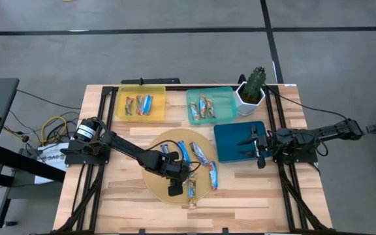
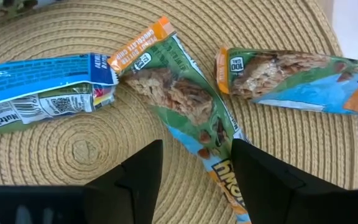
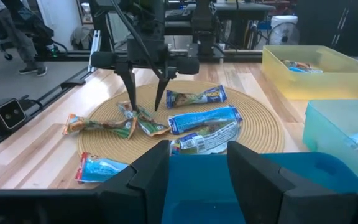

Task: Pick and place Granola Bars by type
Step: Put the orange granola bar into the green bin

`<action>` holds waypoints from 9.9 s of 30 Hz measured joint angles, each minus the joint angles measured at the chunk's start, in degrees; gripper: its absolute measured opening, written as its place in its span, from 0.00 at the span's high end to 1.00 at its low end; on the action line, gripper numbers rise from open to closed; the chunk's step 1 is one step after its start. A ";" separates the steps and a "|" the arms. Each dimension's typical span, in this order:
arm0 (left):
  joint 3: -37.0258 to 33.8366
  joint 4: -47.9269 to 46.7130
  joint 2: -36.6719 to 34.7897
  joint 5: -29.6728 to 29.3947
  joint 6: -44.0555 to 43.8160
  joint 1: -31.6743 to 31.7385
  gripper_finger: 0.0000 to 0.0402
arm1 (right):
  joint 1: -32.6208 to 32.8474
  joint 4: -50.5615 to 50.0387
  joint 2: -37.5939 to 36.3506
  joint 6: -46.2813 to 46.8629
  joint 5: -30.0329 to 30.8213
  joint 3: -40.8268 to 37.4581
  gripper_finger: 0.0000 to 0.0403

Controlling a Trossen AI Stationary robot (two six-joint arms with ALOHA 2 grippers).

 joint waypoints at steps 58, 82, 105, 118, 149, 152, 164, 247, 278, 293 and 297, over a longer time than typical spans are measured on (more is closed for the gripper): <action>0.19 6.63 0.97 1.46 2.99 -0.42 0.95 | 0.02 0.45 0.01 -0.01 -0.02 -0.02 0.62; 0.17 32.05 -5.03 -18.34 19.27 3.92 0.95 | 0.00 0.42 0.02 0.00 -0.02 0.00 0.62; 0.17 38.70 -8.94 -18.06 28.58 13.08 0.95 | 0.00 0.44 0.00 -0.02 -0.02 0.00 0.62; 0.17 38.76 -8.94 -10.16 28.82 30.04 0.95 | 0.00 0.44 0.00 -0.01 -0.01 0.00 0.62; 0.22 41.14 0.64 -1.26 8.24 41.75 0.95 | 0.01 0.48 0.00 -0.02 -0.02 0.00 0.62; 0.22 43.16 3.28 0.96 2.07 42.49 0.95 | 0.02 0.47 0.00 -0.01 -0.02 -0.01 0.62; 0.15 43.74 7.67 6.00 -6.98 42.99 0.95 | 0.02 0.46 0.02 -0.01 -0.02 -0.01 0.62; 0.17 25.07 -9.99 8.56 47.92 18.20 0.65 | 0.01 0.44 0.01 -0.02 -0.01 0.00 0.62; 0.15 9.25 -8.29 8.48 53.50 -2.48 0.65 | 0.01 0.46 0.00 -0.02 -0.01 -0.01 0.62; 0.15 7.17 -6.43 -5.10 81.56 -7.75 0.65 | 0.02 0.48 0.00 0.00 0.00 -0.02 0.62; 0.15 8.40 -3.44 -4.64 84.71 -8.19 0.65 | 0.02 0.53 0.00 0.00 -0.01 0.00 0.62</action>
